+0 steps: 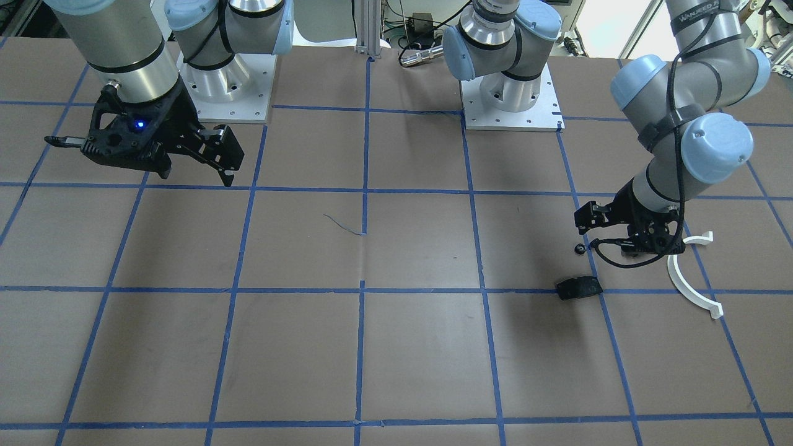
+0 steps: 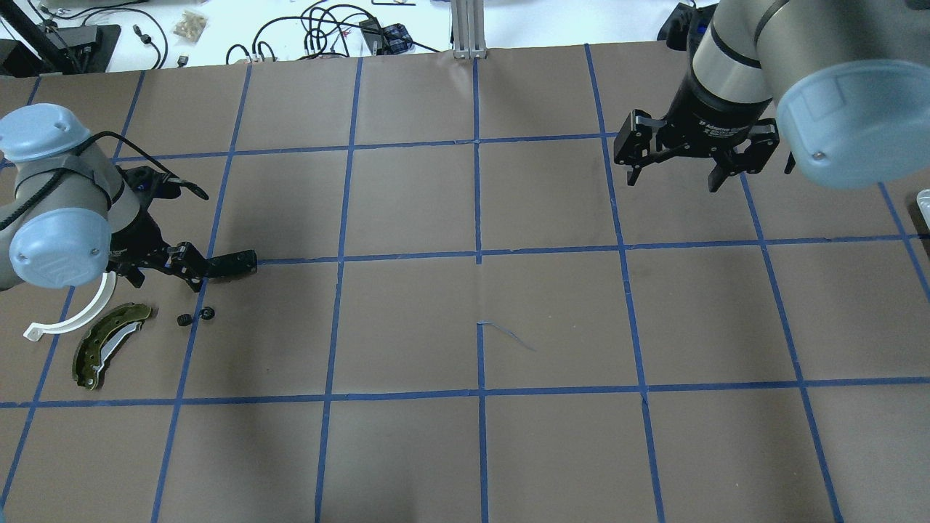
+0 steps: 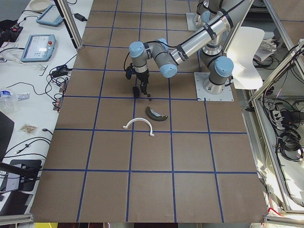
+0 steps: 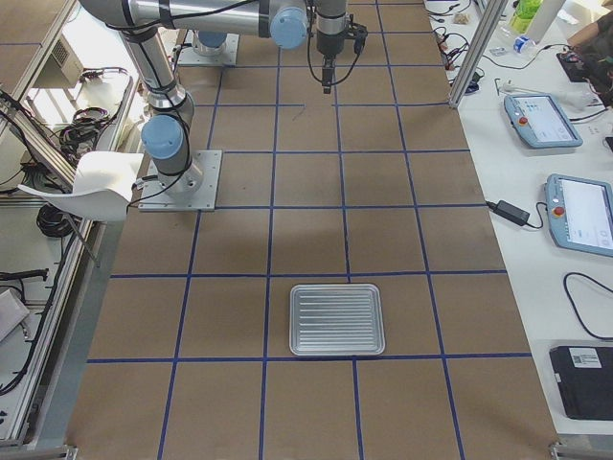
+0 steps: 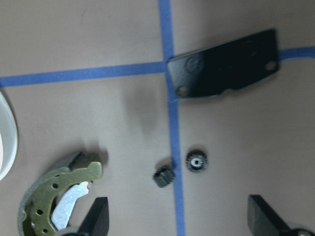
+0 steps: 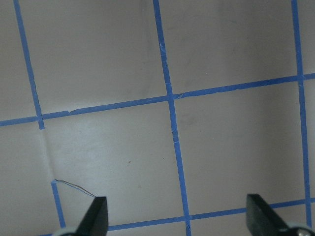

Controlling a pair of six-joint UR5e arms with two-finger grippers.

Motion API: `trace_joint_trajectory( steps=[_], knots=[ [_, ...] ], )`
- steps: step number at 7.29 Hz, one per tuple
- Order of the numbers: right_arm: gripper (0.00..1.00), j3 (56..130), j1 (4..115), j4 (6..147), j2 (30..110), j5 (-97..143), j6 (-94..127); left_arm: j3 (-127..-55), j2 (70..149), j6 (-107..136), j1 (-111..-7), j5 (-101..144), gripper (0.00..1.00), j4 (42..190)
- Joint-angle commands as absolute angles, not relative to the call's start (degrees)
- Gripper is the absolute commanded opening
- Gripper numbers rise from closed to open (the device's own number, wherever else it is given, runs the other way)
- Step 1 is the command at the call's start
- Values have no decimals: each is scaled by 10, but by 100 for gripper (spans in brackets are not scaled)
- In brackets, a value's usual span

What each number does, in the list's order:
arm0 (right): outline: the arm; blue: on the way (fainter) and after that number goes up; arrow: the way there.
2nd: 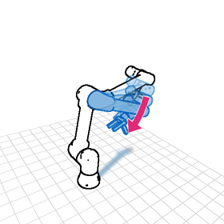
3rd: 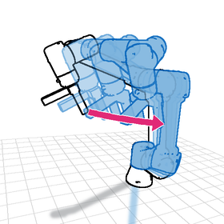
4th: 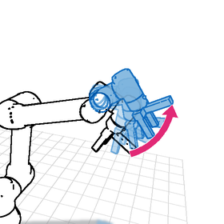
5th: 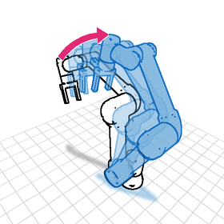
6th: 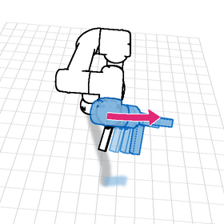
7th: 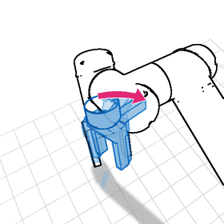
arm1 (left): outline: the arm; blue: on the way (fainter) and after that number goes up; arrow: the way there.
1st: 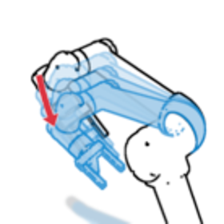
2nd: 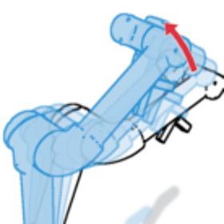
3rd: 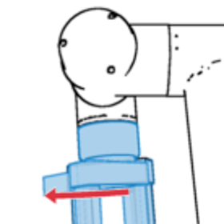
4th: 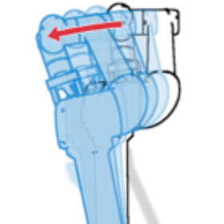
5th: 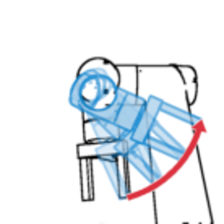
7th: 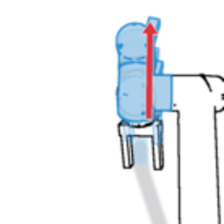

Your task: Place bearing gear from tray to pile

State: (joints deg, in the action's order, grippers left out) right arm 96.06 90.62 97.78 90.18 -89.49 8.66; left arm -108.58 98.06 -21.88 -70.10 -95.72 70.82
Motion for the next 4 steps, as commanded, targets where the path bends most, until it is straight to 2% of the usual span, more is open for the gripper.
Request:
trace_joint_trajectory(
  steps=[1,3,4],
  knots=[
    [100,961,906,977,902,-896,85,-972,935,-91,-762,-910,100,900],
    [100,961,906,976,902,-896,86,-862,918,12,-873,-890,100,985],
    [100,961,906,976,902,-896,88,-849,894,13,-903,-889,100,985]
  ],
)
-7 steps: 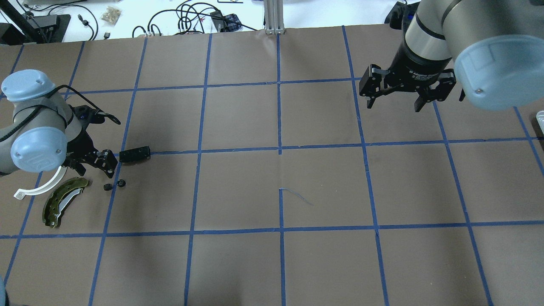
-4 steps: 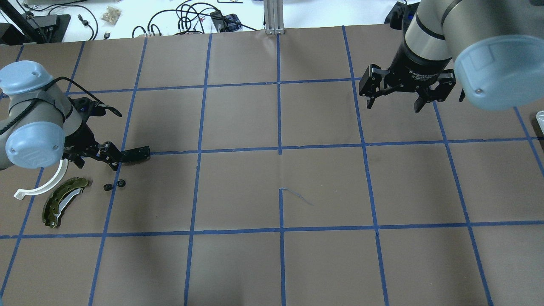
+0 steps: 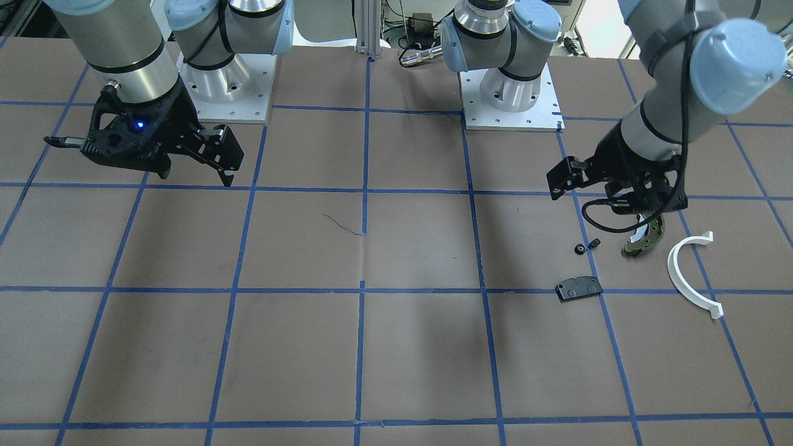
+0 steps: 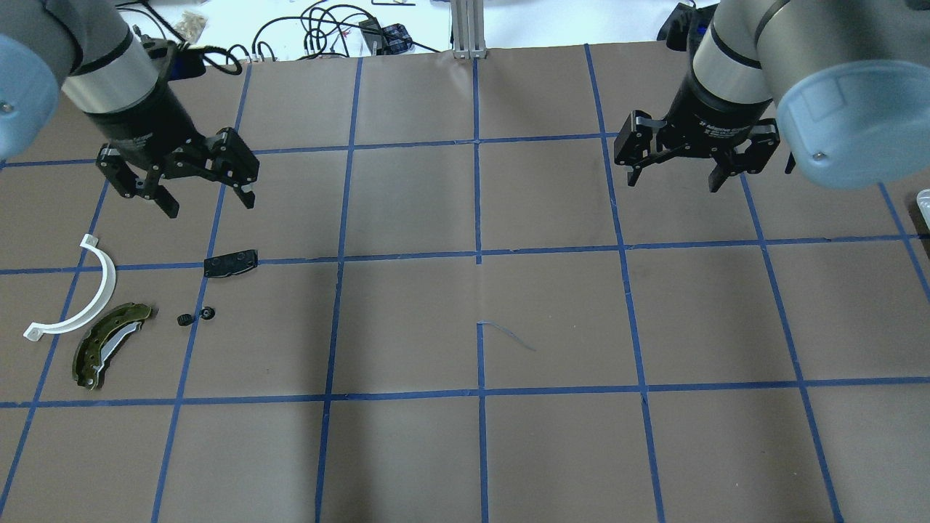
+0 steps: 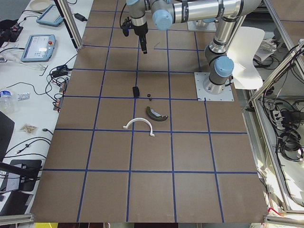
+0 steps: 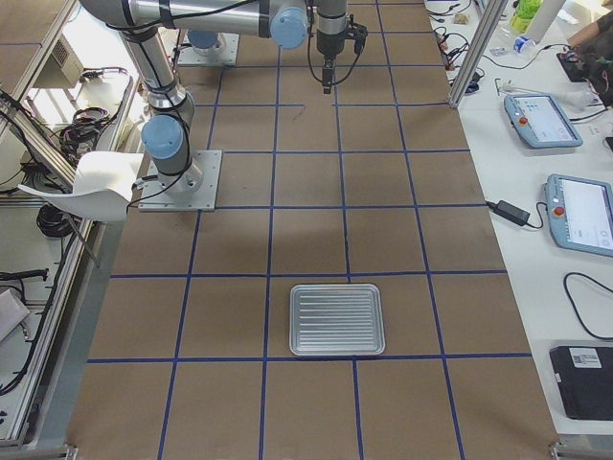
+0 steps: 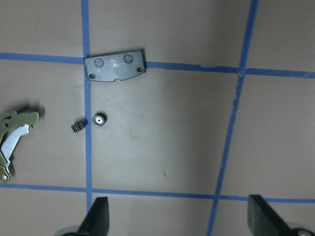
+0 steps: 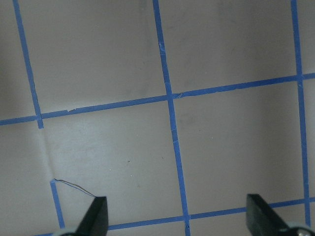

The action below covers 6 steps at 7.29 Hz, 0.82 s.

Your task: Place bearing gear from tray to pile

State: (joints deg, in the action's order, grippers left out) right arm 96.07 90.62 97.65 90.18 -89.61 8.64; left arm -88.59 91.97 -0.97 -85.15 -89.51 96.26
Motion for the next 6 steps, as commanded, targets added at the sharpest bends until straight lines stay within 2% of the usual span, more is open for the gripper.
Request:
trace_joint_trajectory(
  steps=[1,4,6],
  knots=[
    [100,961,906,976,902,-896,88,-851,880,15,-914,-891,100,980],
    [100,961,906,968,902,-896,100,-925,850,3,-912,-897,100,849],
    [100,961,904,976,903,-896,94,-926,845,3,-907,-897,100,852]
  ],
)
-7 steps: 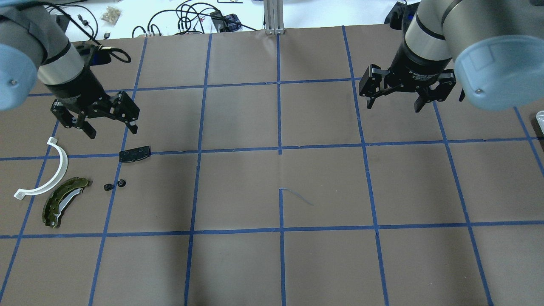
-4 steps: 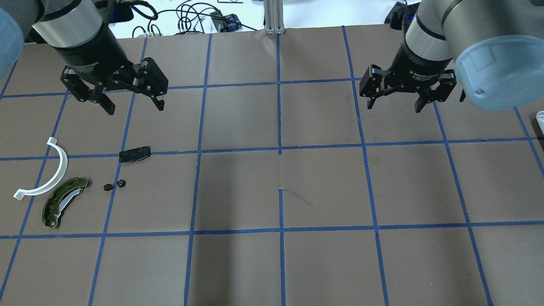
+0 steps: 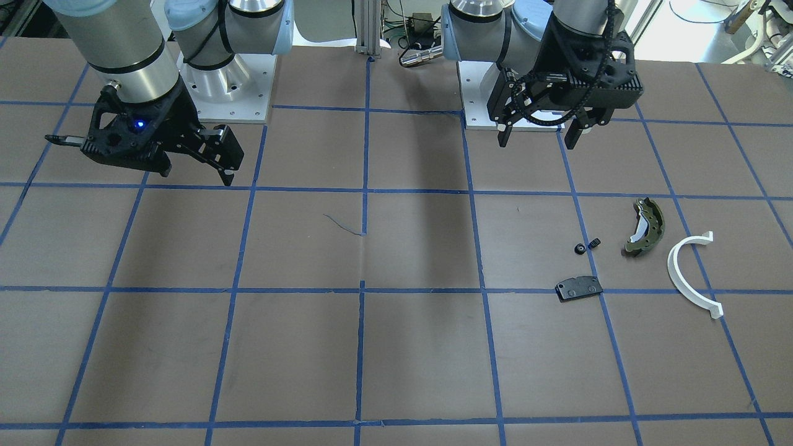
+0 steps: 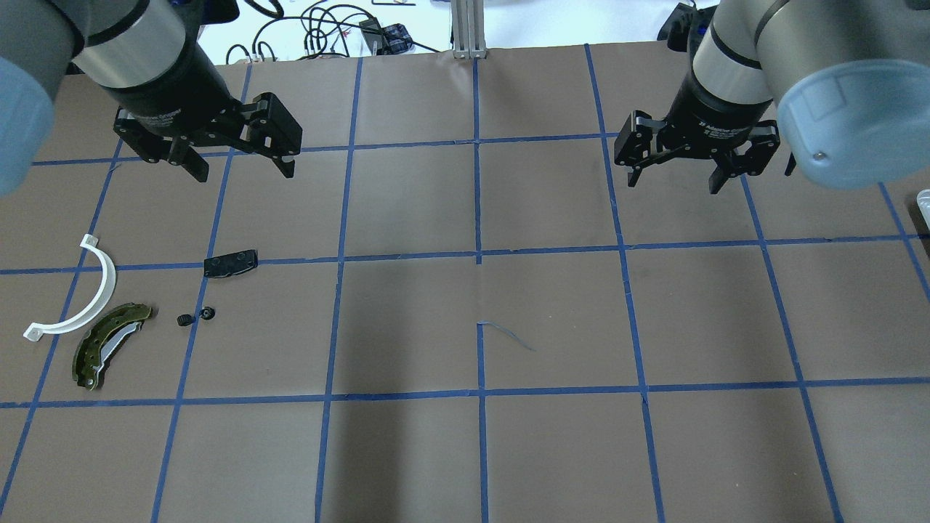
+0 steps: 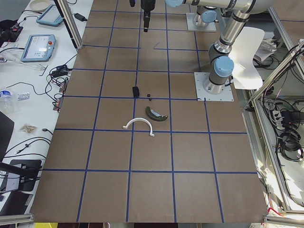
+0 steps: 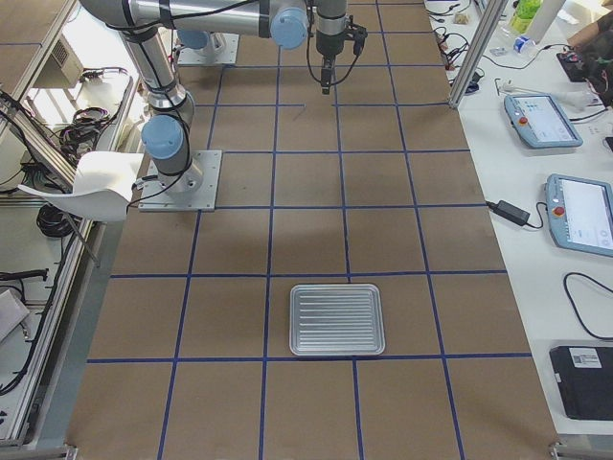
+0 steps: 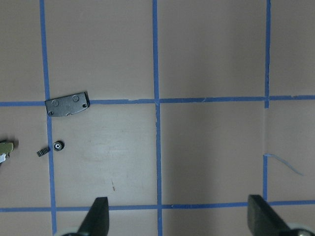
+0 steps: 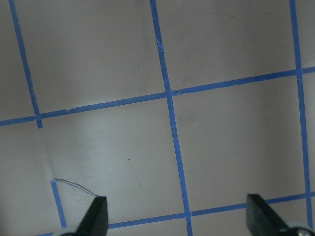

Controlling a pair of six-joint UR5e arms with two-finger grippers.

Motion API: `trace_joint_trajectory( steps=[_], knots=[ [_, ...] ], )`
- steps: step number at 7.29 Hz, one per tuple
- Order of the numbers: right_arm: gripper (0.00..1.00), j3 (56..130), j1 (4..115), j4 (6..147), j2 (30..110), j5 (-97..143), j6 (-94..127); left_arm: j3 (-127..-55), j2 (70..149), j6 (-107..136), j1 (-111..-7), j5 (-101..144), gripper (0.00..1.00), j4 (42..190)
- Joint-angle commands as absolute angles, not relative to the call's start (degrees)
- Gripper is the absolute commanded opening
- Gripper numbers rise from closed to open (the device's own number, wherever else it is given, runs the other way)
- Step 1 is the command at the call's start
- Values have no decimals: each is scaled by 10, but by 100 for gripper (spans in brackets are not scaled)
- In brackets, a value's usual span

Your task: Place bearing gear from tray to pile

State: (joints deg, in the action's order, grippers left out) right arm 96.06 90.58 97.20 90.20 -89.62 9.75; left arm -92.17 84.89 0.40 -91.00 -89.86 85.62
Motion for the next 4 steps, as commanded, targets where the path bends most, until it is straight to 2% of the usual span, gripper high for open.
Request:
trace_joint_trajectory(
  steps=[1,4],
  knots=[
    [100,959,904,976,905,-894,93,-926,845,3,-908,-896,100,852],
    [100,959,906,955,917,-887,93,-928,843,2,-907,-896,100,852]
  ],
)
